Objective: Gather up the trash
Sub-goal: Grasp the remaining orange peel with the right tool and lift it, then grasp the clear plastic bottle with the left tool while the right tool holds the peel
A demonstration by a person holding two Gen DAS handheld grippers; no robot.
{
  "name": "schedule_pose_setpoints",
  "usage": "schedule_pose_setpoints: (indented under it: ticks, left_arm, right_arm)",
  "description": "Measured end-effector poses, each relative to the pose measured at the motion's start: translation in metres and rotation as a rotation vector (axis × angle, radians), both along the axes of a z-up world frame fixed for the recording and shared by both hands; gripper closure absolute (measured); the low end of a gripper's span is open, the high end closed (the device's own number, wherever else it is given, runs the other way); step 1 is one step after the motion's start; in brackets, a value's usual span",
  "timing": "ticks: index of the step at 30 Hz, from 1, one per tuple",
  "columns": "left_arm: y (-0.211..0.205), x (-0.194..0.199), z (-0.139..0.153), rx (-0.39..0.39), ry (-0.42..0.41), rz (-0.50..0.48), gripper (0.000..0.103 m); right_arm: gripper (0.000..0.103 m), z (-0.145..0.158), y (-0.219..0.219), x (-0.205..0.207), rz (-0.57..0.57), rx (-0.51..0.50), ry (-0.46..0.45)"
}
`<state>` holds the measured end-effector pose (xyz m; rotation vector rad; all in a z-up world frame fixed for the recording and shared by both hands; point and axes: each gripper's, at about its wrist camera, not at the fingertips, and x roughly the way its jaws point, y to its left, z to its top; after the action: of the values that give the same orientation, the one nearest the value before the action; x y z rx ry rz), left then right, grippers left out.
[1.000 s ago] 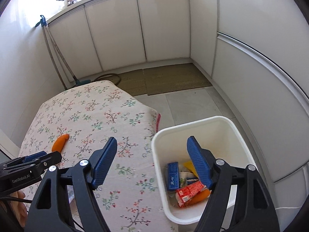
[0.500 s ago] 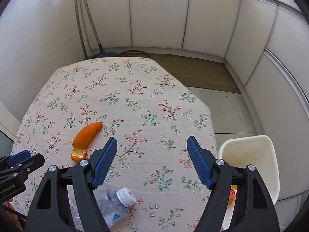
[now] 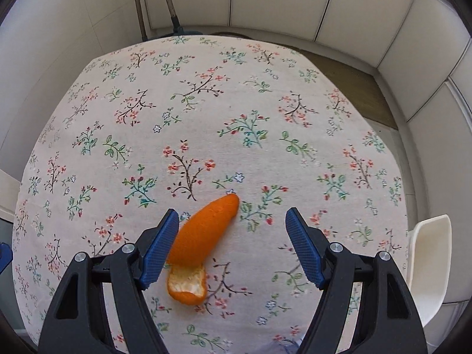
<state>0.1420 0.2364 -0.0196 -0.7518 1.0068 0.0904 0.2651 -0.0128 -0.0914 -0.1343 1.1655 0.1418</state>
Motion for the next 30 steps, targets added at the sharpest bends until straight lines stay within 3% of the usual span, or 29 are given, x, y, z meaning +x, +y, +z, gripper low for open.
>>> schedule_pose_setpoints:
  ticks: [9, 11, 12, 13, 16, 24, 30]
  left_arm:
    - [0.008, 0.0, 0.006, -0.058, -0.023, 0.0, 0.038]
    - [0.008, 0.0, 0.005, -0.064, -0.021, -0.005, 0.038]
    - [0.008, 0.0, 0.005, -0.067, -0.019, -0.008, 0.038]
    - [0.008, 0.0, 0.004, -0.069, -0.017, -0.011, 0.038]
    - [0.007, 0.002, 0.001, -0.074, -0.005, -0.016, 0.038]
    - [-0.007, 0.005, 0.0, -0.031, 0.012, -0.062, 0.038]
    - [-0.052, 0.013, -0.006, 0.029, 0.049, -0.257, 0.027]
  right_arm:
    - [0.03, -0.032, 0.018, 0.008, -0.038, -0.026, 0.074]
    - [0.046, -0.031, 0.015, 0.007, -0.047, 0.011, 0.073]
    - [0.066, -0.029, 0.015, 0.006, -0.039, 0.02, 0.065]
    - [0.076, -0.027, 0.016, 0.004, -0.025, 0.021, 0.058]
    - [0.089, -0.022, 0.013, -0.004, -0.014, 0.058, 0.061]
    - [0.09, 0.021, -0.044, -0.064, -0.061, 0.221, -0.041]
    - [0.09, 0.051, -0.127, -0.116, -0.18, 0.36, -0.118]
